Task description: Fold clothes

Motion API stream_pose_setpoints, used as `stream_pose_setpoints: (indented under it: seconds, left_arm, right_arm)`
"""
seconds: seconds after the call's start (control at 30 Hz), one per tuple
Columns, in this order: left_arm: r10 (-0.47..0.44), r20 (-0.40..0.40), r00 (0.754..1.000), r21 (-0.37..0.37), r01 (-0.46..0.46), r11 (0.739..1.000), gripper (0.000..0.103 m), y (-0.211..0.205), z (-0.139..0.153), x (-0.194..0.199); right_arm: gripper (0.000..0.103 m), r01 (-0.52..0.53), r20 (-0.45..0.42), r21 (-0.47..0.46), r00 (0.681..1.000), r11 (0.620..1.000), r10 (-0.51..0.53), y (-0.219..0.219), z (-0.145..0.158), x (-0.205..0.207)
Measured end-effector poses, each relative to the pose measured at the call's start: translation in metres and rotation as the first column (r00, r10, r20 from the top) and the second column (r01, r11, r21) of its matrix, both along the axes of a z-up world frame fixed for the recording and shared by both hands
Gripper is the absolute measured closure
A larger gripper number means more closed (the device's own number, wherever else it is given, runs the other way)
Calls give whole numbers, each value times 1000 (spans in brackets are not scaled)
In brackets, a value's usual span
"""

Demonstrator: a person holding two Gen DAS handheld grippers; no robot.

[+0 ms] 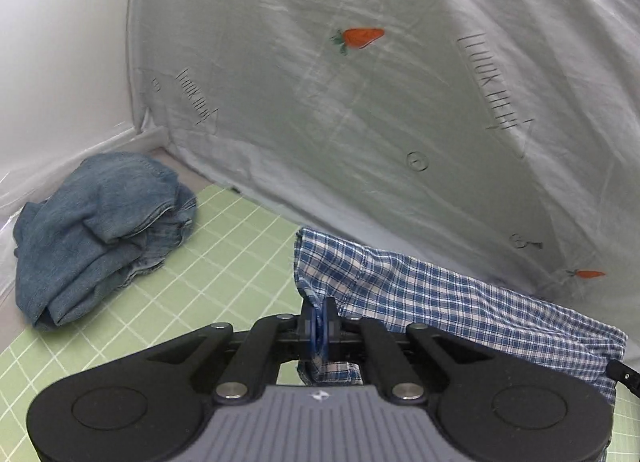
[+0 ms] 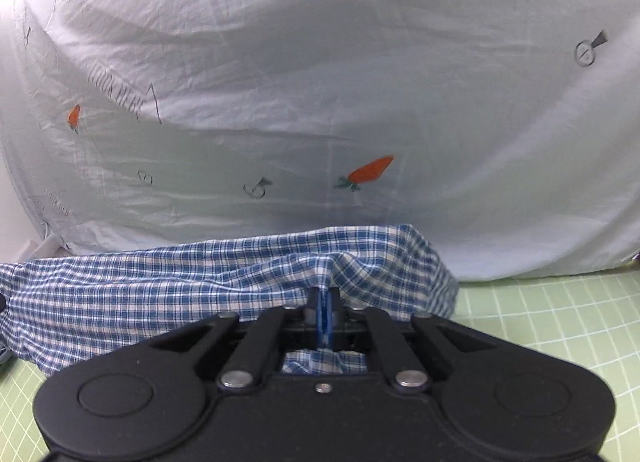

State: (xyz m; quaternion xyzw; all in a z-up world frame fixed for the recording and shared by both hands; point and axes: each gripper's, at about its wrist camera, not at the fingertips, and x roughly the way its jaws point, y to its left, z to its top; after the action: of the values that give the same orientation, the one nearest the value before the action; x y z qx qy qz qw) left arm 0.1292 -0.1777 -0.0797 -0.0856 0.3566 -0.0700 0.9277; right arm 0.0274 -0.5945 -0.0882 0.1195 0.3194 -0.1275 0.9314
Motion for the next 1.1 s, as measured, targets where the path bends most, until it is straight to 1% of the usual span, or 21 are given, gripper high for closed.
stream_pose_setpoints:
  seconds: [0.03, 0.07, 0.1, 0.17, 0.2, 0.23, 0.27, 0.3, 0.37, 0.43, 0.5, 0.53, 0.6, 0.67, 0.7, 0.73, 0.77, 0.83, 0.9, 1.0, 1.1]
  left_arm:
    - [25, -31, 999, 12, -25, 1000, 100, 4, -11, 4]
    - [47, -72, 996, 8, -46, 999, 100, 10, -22, 8]
    - [67, -113, 991, 2, -67, 998, 100, 16, -34, 12]
    - [84, -181, 980, -44, -93, 995, 99, 27, -51, 16]
    - [90, -191, 978, -55, -102, 993, 99, 31, -57, 16]
    - [94, -201, 975, -64, -109, 992, 99, 34, -63, 15]
    - [91, -209, 974, -60, -106, 993, 99, 34, -67, 15]
    - [93, -216, 972, -56, -107, 993, 99, 34, -71, 14]
    - [95, -230, 968, -55, -111, 992, 99, 33, -78, 15]
    - [97, -239, 966, -53, -113, 992, 99, 33, -83, 17]
    - [100, -245, 964, -51, -115, 992, 99, 32, -87, 19]
    - [101, -248, 963, -51, -117, 992, 99, 32, -89, 20]
    - [104, -256, 961, -48, -120, 992, 99, 31, -92, 24]
    - [104, -260, 960, -40, -119, 992, 99, 30, -95, 26]
    - [104, -260, 960, -35, -117, 992, 99, 29, -96, 27]
    - [105, -261, 960, -32, -117, 993, 99, 29, -97, 28]
    - [106, -262, 959, -29, -118, 993, 99, 28, -98, 29]
    - [106, -268, 958, -28, -118, 993, 99, 28, -100, 29]
    - [110, -277, 955, -29, -123, 992, 99, 28, -103, 30]
    - [112, -281, 953, -29, -125, 992, 99, 27, -105, 31]
    - [110, -281, 953, -28, -123, 992, 99, 26, -105, 31]
  right_arm:
    - [75, -4, 6, 0, 1000, 1000, 4, 2, 3, 1]
    - [67, -7, 12, 1, 1000, 1000, 7, 4, 5, 2]
    - [61, 20, 9, 33, 1000, 999, -20, -1, 2, -2]
    - [60, 76, 2, 100, 997, 992, -77, -11, -6, -9]
    - [53, 104, -4, 133, 994, 986, -105, -15, -10, -13]
    - [43, 132, -10, 165, 991, 977, -132, -20, -13, -17]
    - [40, 160, -22, 164, 987, 973, -159, -26, -16, -20]
    - [39, 188, -34, 161, 982, 969, -185, -32, -19, -24]
    - [38, 239, -71, 183, 971, 954, -229, -49, -28, -27]
    - [36, 276, -97, 231, 961, 933, -260, -66, -38, -28]
    - [35, 293, -128, 255, 955, 921, -268, -78, -47, -23]
    - [35, 284, -147, 255, 956, 924, -253, -81, -51, -17]
    - [35, 268, -155, 257, 960, 929, -234, -87, -58, -7]
    - [39, 250, -165, 260, 963, 933, -212, -91, -63, 4]
    - [52, 242, -170, 262, 964, 934, -202, -94, -66, 10]
    - [85, 233, -176, 264, 966, 936, -191, -96, -68, 15]
    - [101, 215, -174, 244, 969, 946, -175, -96, -66, 20]
    - [100, 177, -173, 204, 975, 963, -142, -94, -63, 29]
    - [101, 159, -166, 181, 978, 970, -130, -95, -59, 35]
    - [101, 158, -179, 157, 975, 975, -129, -100, -65, 40]
    - [100, 167, -197, 173, 971, 971, -132, -104, -73, 40]
